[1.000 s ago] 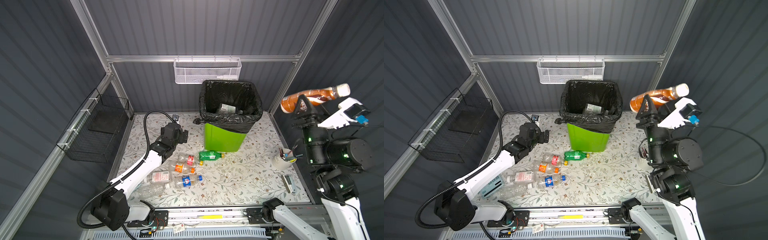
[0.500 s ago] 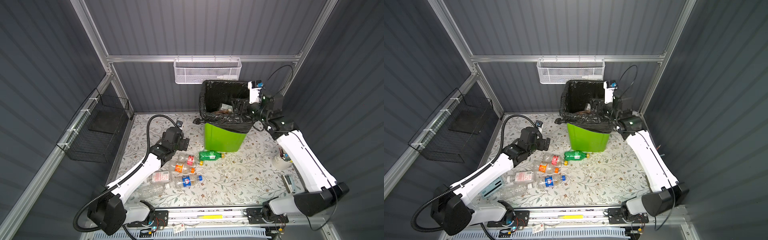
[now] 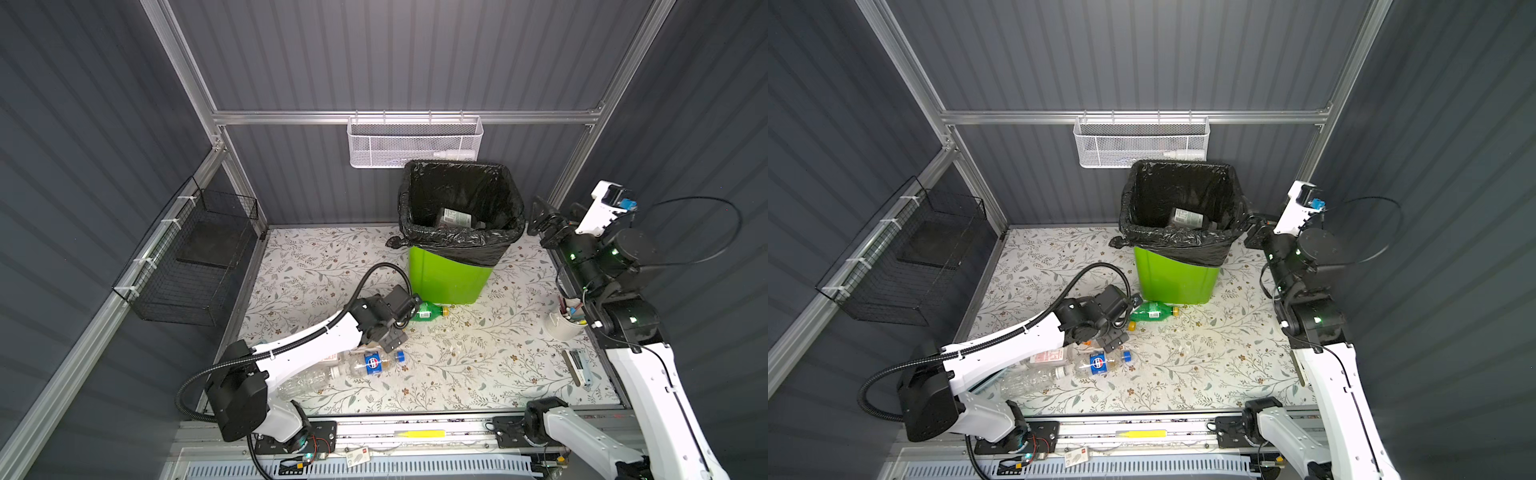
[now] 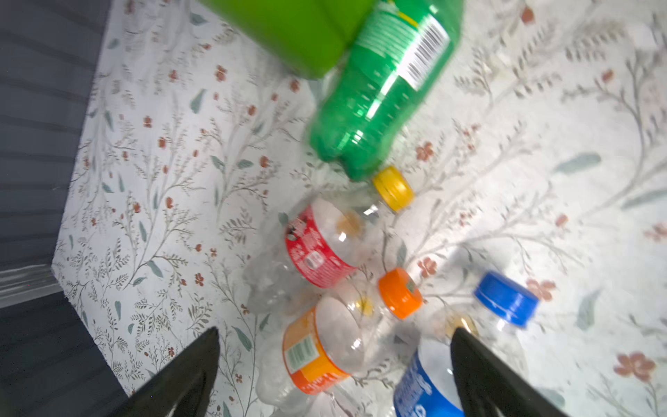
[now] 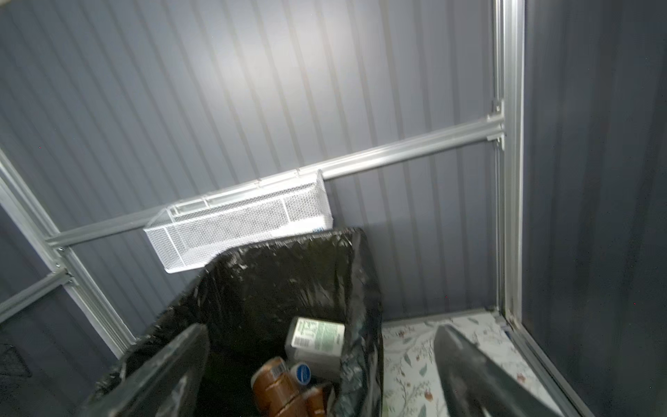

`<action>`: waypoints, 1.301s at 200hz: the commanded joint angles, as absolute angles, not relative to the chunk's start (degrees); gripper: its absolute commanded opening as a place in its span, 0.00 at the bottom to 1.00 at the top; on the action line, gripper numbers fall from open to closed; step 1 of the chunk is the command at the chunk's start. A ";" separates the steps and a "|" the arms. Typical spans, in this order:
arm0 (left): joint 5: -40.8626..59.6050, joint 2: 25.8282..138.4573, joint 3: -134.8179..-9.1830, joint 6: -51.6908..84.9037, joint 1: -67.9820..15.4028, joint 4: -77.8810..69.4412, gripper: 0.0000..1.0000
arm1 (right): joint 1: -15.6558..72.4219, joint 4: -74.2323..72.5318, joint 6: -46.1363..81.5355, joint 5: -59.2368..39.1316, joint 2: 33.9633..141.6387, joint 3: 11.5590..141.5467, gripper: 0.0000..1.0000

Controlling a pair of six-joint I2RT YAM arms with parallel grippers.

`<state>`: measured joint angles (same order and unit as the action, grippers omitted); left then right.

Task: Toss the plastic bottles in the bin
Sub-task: 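Withdraw the right gripper while the left gripper grasps the blue-capped Pepsi bottle, then lift the Pepsi bottle with the left gripper and drop it into the bin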

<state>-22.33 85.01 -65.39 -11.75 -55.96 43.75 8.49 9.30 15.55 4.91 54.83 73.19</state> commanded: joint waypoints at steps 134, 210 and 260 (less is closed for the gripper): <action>-10.22 96.22 -65.79 -12.97 -61.00 59.71 0.83 | -0.96 10.41 26.17 1.76 50.99 62.85 0.99; -11.36 100.72 -65.01 -12.74 -61.00 58.44 0.71 | -2.54 9.87 27.71 0.31 51.33 61.79 0.99; -11.38 101.61 -65.38 -12.60 -61.00 55.82 0.53 | -3.42 9.77 28.41 -0.37 51.30 61.26 0.99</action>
<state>-11.88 100.55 -65.47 -13.02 -60.73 56.62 -2.87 10.74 27.55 0.58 51.37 62.02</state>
